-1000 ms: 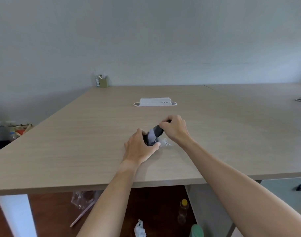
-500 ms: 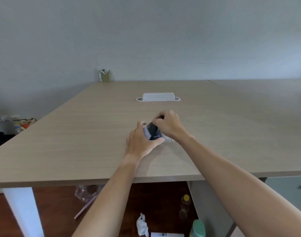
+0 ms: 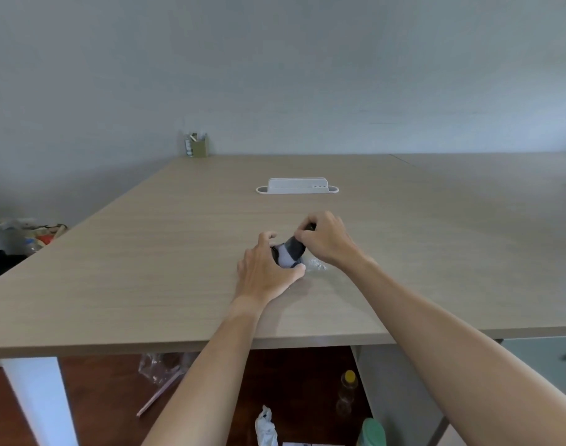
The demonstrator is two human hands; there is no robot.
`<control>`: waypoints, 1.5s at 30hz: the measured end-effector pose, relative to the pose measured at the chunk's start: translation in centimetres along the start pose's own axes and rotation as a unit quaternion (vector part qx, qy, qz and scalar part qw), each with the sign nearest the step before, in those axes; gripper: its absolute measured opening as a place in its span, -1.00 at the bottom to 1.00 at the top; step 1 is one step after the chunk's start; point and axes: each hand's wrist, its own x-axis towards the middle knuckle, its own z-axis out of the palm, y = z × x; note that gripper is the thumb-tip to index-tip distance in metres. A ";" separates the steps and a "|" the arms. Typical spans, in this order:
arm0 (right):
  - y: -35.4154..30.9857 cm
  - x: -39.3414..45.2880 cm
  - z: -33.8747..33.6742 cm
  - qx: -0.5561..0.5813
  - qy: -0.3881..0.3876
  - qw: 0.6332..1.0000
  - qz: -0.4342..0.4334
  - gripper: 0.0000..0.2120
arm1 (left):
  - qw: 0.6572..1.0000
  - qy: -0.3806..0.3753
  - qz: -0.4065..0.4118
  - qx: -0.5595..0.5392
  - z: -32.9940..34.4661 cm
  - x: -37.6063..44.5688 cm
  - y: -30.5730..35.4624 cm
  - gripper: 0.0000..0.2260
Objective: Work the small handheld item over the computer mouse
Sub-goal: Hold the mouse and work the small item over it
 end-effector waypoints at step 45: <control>1.6 -0.1 0.1 0.022 0.057 0.997 0.038 -0.82 | 0.998 -0.001 0.036 0.054 0.4 -0.1 -0.5 -0.55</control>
